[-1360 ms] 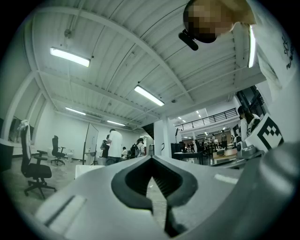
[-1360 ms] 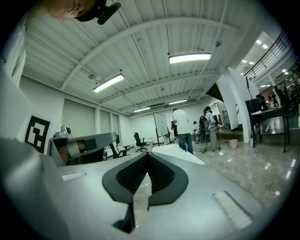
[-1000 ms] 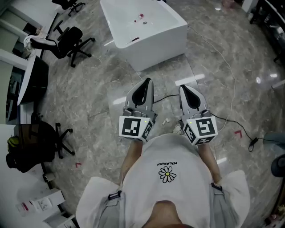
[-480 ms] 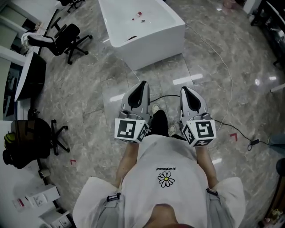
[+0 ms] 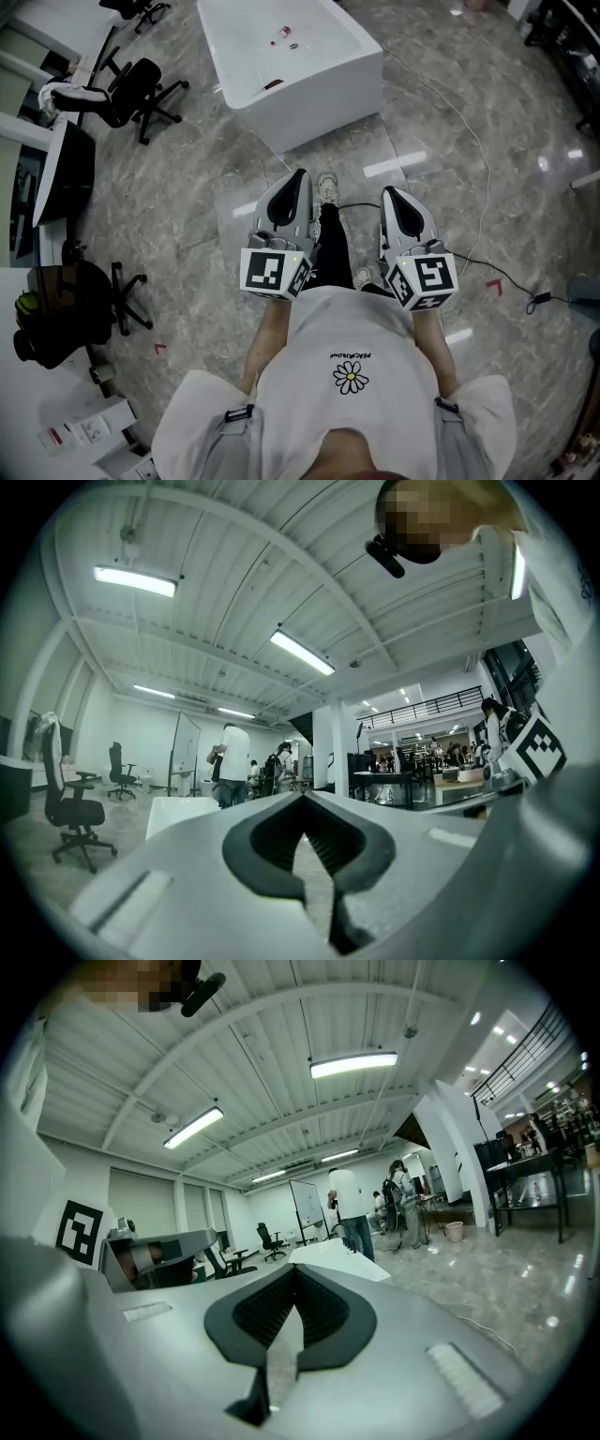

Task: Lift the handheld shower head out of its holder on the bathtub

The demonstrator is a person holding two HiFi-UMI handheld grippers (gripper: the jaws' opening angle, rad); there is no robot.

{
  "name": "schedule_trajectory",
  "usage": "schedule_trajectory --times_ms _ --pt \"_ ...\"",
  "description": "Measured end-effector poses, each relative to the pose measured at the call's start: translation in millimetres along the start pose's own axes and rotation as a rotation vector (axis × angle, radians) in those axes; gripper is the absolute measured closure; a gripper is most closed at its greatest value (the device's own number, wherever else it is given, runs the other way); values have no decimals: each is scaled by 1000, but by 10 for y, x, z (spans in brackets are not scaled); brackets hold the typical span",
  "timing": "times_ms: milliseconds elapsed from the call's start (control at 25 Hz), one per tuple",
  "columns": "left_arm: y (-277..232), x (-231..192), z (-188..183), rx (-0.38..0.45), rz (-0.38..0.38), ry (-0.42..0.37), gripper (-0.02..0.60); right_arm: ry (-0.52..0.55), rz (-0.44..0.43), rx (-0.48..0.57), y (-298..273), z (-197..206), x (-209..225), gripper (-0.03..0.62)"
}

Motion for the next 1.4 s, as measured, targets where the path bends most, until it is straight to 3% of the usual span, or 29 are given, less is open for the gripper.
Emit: schedule_trajectory --times_ms 320,680,1040,1200,1400 --pt "-576 -458 268 -16 25 75 581 30 14 -71 -609 86 106 569" --pt "-1790 -1184 498 31 34 111 581 142 6 -53 -1770 -217 555 570" --pt "-3049 -1873 487 74 132 98 581 150 13 -11 -3273 -488 982 570" --pt "-3477 -2287 596 36 137 92 580 126 36 -17 -3928 -450 1190 569" --pt "-3897 -2665 818 -12 83 114 581 121 79 -30 -4421 -436 1559 569"
Point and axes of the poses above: the fingertips, and each gripper's own axes: y backward along the fingers, x to its right, z out of its underside, the point moved 7 cm from there along y, backward along the fingers, and after that the axes turned 8 degrees about x, right-handed, at the moved point
